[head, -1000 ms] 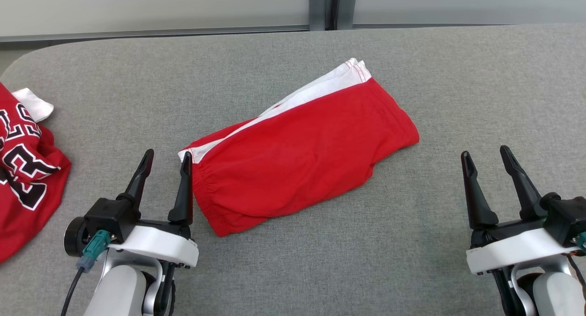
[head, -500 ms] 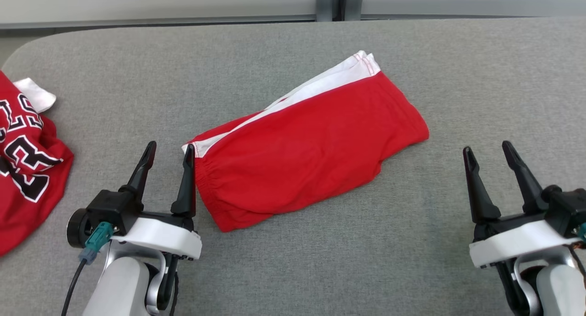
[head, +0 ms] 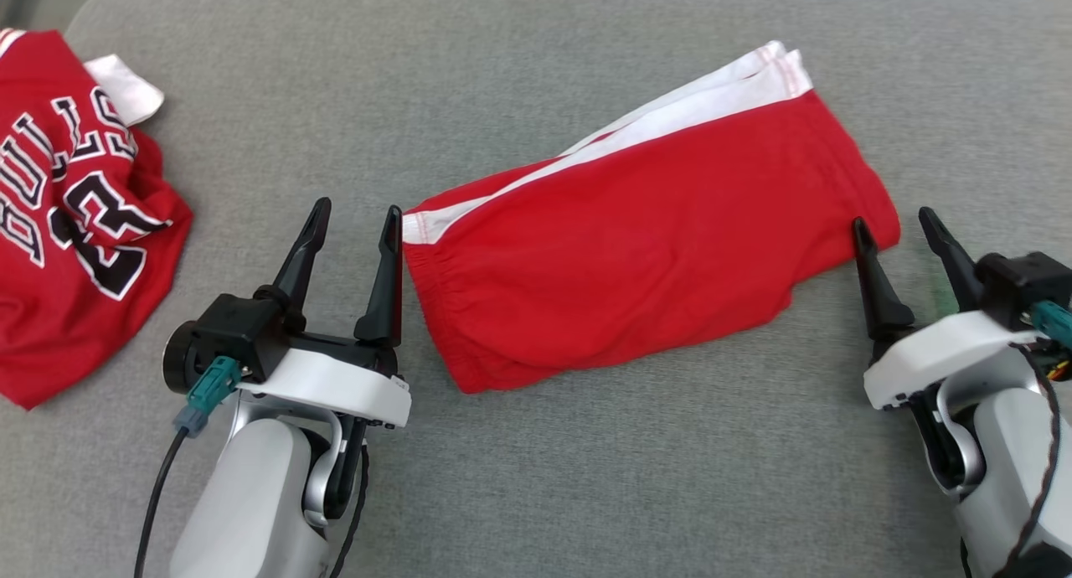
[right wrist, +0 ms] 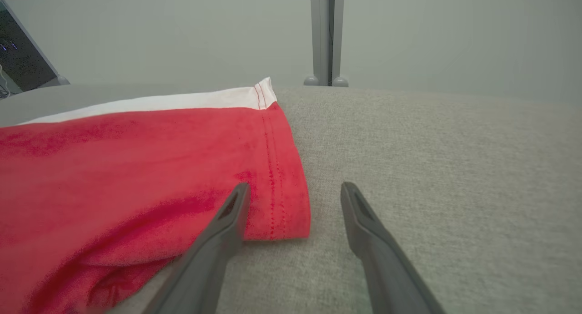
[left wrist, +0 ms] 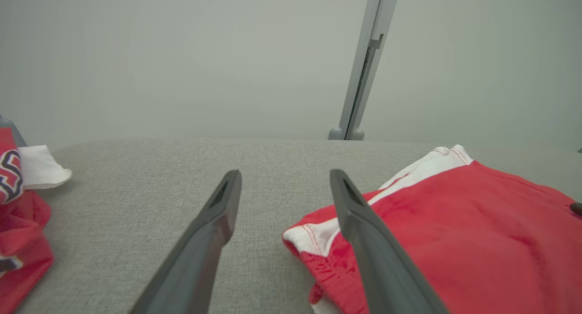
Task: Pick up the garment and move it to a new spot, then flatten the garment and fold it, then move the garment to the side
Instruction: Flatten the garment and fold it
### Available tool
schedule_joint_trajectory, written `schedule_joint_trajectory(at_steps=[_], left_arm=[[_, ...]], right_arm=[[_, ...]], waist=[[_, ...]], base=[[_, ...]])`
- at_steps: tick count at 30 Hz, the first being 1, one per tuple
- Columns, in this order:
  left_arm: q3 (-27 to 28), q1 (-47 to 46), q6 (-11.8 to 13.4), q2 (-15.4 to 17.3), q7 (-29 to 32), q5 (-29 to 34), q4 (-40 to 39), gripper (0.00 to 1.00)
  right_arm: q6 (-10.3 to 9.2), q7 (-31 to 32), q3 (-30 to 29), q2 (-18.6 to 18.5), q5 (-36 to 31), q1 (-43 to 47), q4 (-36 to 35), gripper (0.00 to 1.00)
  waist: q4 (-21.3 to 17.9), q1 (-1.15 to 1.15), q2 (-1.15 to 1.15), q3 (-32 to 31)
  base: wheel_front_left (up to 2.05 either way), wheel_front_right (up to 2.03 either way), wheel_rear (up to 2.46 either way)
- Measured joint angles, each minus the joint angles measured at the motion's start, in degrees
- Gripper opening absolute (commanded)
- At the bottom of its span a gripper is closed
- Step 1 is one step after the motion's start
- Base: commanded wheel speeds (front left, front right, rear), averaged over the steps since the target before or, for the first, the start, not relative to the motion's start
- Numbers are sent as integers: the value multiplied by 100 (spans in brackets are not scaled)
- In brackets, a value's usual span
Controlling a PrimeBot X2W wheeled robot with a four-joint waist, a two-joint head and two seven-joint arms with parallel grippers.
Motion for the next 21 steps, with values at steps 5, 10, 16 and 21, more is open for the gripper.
schedule_joint_trajectory(at_steps=[5,10,16,21], left_arm=[[-13,-59,-56,-64,0,49,40,100],[20,-65,-66,-109,0,91,40,100],[78,-65,-105,-130,0,159,38,100],[142,-56,-114,-135,-1,212,11,100]], right_arm=[[0,5,337,-63,241,-466,808,100],[-1,99,653,-71,619,-816,1202,100],[-11,240,1059,-52,1146,-1025,1327,0],[-9,-23,1298,-53,1483,-967,1257,0]], waist=[[197,0,0,123],[211,0,0,149],[107,0,0,125],[-29,0,0,76]], base=[[0,0,0],[0,0,0],[0,0,0],[0,0,0]])
